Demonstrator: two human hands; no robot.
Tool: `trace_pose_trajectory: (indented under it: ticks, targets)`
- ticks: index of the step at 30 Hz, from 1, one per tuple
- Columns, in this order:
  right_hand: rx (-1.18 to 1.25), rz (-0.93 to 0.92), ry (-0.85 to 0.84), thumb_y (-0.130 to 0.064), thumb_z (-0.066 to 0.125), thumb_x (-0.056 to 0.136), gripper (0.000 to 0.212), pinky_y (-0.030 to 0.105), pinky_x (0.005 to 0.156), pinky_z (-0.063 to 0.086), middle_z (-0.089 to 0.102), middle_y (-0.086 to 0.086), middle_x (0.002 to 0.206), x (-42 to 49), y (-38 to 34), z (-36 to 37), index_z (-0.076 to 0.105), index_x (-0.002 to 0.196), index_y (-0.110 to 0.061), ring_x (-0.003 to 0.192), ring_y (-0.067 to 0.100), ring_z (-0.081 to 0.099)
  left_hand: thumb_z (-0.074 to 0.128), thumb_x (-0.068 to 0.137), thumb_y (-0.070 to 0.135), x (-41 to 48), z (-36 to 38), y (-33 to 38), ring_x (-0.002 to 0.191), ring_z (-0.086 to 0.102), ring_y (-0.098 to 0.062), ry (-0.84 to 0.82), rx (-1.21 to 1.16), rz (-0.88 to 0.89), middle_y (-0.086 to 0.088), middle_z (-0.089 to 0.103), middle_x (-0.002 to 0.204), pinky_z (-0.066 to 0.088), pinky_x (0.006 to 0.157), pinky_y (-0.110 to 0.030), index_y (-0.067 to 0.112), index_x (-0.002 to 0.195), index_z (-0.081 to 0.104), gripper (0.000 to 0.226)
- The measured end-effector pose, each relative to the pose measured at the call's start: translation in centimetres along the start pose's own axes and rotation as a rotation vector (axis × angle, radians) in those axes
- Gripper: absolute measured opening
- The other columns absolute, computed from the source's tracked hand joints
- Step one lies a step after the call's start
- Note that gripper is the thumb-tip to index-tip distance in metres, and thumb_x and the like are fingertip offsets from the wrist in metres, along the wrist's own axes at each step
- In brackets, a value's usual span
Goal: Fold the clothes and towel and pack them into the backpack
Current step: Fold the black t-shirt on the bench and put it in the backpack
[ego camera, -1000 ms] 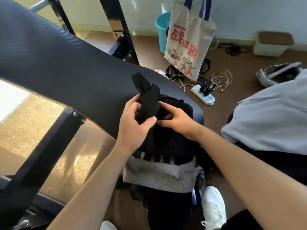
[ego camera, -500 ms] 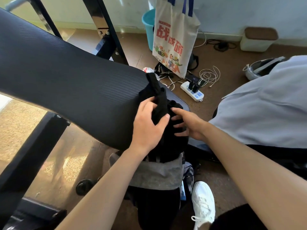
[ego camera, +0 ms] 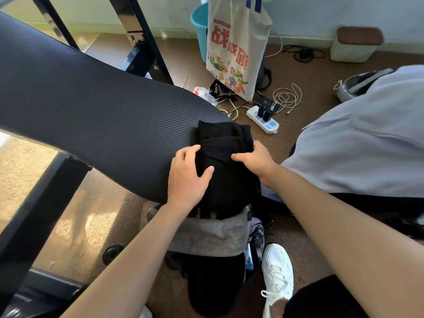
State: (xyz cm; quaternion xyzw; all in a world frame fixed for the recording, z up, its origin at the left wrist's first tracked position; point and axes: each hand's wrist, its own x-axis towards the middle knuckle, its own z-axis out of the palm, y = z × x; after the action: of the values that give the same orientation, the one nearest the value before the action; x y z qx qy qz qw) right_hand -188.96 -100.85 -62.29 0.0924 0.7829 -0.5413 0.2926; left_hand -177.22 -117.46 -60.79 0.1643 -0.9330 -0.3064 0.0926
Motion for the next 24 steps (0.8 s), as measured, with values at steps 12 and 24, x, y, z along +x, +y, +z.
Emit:
trace_pose_trajectory:
  ticks: [12, 24]
  targets:
    - [0.124, 0.086, -0.188, -0.029, 0.083, 0.083, 0.048, 0.037, 0.084, 0.056, 0.068, 0.01, 0.128, -1.6, 0.3, 1.5, 0.062, 0.123, -0.011, 0.106, 0.025, 0.069, 0.082, 0.082, 0.042, 0.6, -1.6, 1.4, 0.116, 0.063, -0.018, -0.192, -0.464, -0.411, 0.001, 0.065, 0.125, 0.052, 0.103, -0.039, 0.015, 0.147, 0.047, 0.079]
    - [0.239, -0.161, -0.62, 0.0, 0.073, 0.083, 0.042, 0.038, 0.095, 0.056, 0.072, 0.013, 0.122, -4.4, -2.6, 4.2, 0.066, 0.123, -0.007, 0.114, 0.028, 0.069, 0.08, 0.086, 0.013, -1.8, -8.3, -4.0, 0.105, 0.072, -0.012, -0.209, -0.764, -0.345, 0.003, 0.076, 0.112, 0.059, 0.09, -0.031, 0.016, 0.12, 0.066, 0.037]
